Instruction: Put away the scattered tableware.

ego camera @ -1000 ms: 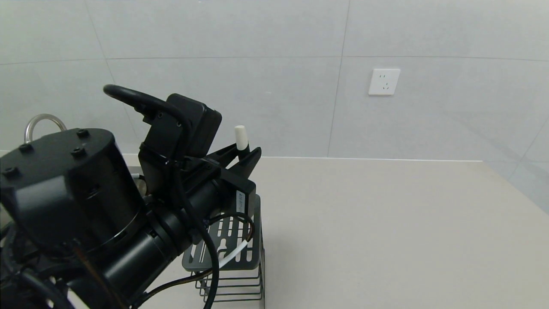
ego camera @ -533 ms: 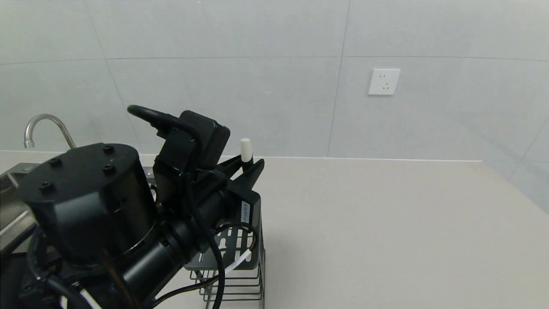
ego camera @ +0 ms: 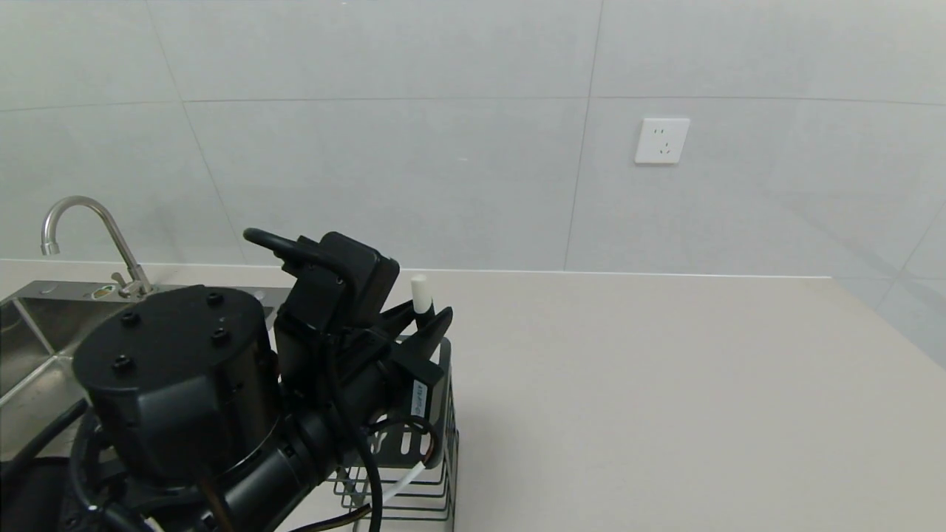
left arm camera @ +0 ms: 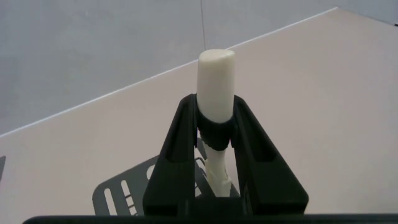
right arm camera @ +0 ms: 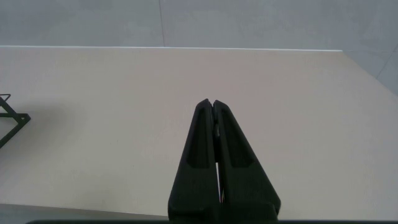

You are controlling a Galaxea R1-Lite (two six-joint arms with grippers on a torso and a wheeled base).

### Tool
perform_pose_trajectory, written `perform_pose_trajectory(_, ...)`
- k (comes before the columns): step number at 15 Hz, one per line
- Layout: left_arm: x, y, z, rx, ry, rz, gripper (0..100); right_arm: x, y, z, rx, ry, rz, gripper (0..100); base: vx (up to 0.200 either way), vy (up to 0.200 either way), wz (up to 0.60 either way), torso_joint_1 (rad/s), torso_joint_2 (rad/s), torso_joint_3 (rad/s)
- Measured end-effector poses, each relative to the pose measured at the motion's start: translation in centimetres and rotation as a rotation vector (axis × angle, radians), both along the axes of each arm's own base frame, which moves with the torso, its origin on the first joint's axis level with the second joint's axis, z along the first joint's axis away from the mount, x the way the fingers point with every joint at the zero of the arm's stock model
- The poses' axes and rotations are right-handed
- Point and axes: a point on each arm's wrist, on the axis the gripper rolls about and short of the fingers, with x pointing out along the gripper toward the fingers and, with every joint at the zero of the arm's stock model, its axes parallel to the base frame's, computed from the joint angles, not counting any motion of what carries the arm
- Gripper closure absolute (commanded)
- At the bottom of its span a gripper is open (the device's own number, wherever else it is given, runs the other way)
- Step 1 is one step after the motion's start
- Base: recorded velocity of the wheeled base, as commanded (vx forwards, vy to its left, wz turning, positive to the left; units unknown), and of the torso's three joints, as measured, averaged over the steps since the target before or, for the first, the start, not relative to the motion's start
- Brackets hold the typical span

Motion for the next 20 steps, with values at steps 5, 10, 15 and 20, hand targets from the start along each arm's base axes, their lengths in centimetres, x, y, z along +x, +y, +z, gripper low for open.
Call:
perform_pose_trajectory(5,0.0,0.0,-0.3,0.007,0.009,0.000,100,0.0,0.0,0.0,0.000,0.000,0.000,100,0.000,0.000,0.00,0.000,0.00,0.000)
perform_pose_trajectory(10,-0.1,0.2,-1.1,0.030,0.025,-0.002,100,0.0,0.0,0.0,0.000,0.000,0.000,100,0.000,0.000,0.00,0.000,0.00,0.000)
perform_pose_trajectory(15,-0.4,0.4,-1.8,0.051,0.044,-0.025,0,0.0,0.0,0.0,0.000,0.000,0.000,100,0.000,0.000,0.00,0.000,0.00,0.000)
perform_pose_trajectory(20,-0.2,0.5,-2.0,0.054,0.046,-0.023,0,0.0,0.0,0.0,0.000,0.000,0.000,100,0.000,0.000,0.00,0.000,0.00,0.000)
